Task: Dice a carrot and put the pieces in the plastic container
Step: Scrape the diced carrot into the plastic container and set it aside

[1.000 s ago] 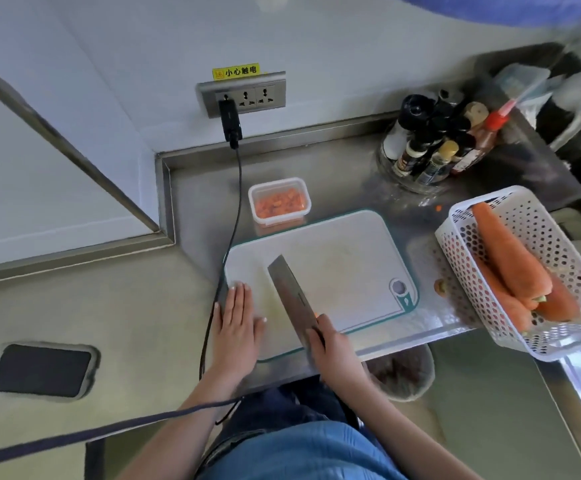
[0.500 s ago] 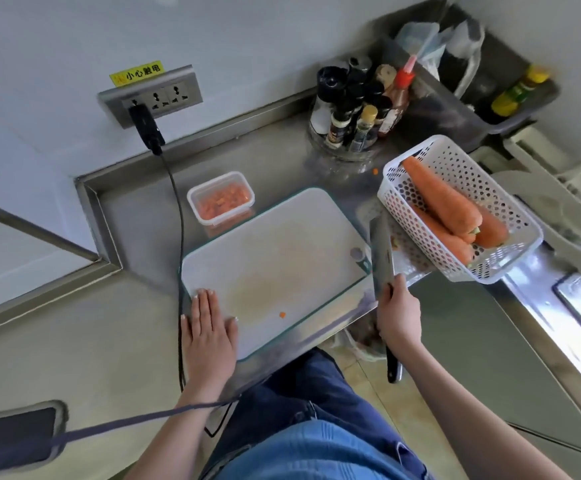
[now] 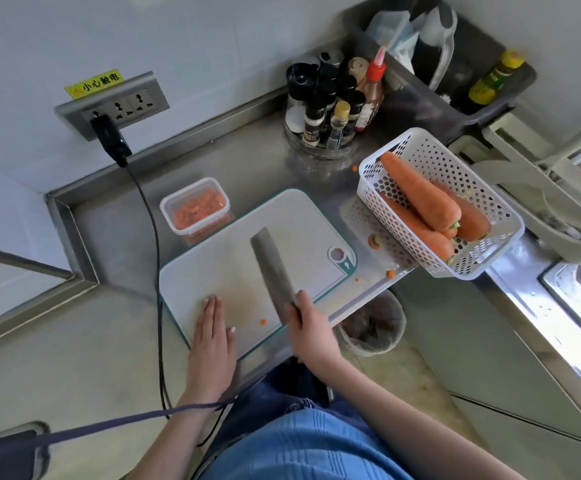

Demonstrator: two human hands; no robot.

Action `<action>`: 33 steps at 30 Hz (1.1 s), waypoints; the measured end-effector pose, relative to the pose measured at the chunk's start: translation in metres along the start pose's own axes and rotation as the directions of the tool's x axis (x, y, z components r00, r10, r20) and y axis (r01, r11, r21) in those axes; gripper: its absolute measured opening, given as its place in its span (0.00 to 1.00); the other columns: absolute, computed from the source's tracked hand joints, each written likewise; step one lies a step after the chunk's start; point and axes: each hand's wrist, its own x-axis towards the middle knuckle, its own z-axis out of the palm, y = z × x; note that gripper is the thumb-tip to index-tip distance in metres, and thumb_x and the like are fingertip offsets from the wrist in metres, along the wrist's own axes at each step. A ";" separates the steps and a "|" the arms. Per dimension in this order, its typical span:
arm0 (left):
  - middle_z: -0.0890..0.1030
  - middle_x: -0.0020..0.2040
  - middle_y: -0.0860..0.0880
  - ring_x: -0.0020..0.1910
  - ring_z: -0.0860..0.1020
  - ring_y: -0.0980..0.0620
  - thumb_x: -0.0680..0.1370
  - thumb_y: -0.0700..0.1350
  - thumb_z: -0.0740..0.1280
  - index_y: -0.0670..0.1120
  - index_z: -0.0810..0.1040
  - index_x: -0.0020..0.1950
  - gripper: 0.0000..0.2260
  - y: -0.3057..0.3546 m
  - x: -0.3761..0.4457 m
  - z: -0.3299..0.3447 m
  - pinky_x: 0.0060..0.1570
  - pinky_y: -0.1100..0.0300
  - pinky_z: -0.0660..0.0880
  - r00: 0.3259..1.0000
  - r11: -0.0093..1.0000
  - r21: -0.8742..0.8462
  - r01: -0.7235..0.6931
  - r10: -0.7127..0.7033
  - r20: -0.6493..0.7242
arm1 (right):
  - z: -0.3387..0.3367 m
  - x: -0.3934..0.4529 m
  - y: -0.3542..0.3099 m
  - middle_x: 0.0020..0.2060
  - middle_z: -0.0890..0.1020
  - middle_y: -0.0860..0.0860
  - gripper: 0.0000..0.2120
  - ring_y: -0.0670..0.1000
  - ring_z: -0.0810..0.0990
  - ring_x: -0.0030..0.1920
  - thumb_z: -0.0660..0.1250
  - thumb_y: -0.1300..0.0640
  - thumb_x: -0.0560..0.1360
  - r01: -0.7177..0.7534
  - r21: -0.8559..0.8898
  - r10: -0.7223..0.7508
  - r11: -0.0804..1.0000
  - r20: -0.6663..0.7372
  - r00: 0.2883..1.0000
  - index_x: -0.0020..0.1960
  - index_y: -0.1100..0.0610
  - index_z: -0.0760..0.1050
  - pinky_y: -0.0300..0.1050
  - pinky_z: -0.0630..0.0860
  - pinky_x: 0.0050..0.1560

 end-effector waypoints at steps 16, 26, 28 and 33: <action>0.54 0.75 0.38 0.75 0.52 0.45 0.81 0.49 0.46 0.35 0.53 0.75 0.26 -0.007 0.001 -0.001 0.73 0.55 0.46 0.996 0.991 0.112 0.078 -0.082 0.027 | -0.008 0.017 0.013 0.36 0.77 0.57 0.07 0.58 0.75 0.34 0.52 0.55 0.82 -0.036 -0.112 0.037 0.993 0.008 0.999 0.49 0.57 0.62 0.51 0.70 0.32; 0.59 0.74 0.35 0.74 0.57 0.41 0.82 0.49 0.43 0.33 0.55 0.74 0.26 -0.007 0.002 -0.003 0.74 0.53 0.48 0.996 0.983 0.166 0.076 -0.082 0.033 | -0.092 0.033 0.053 0.32 0.73 0.56 0.08 0.57 0.71 0.31 0.51 0.54 0.82 -0.271 -0.077 0.226 0.959 -0.366 0.903 0.46 0.58 0.60 0.46 0.64 0.27; 0.59 0.74 0.35 0.74 0.57 0.40 0.82 0.50 0.41 0.33 0.55 0.74 0.27 -0.008 0.002 -0.003 0.73 0.51 0.50 0.997 0.983 0.174 0.064 -0.072 0.038 | -0.087 0.032 0.049 0.32 0.73 0.56 0.07 0.58 0.72 0.31 0.52 0.56 0.82 -0.252 -0.036 0.222 0.967 -0.367 0.903 0.47 0.58 0.60 0.46 0.64 0.27; 0.61 0.73 0.35 0.73 0.58 0.40 0.82 0.50 0.43 0.34 0.59 0.73 0.26 -0.018 -0.004 -0.010 0.73 0.50 0.52 0.997 0.979 0.197 0.047 -0.057 0.044 | -0.076 0.035 0.042 0.32 0.74 0.56 0.06 0.59 0.75 0.32 0.54 0.59 0.80 -0.218 0.016 0.210 0.976 -0.349 0.914 0.45 0.57 0.59 0.45 0.65 0.27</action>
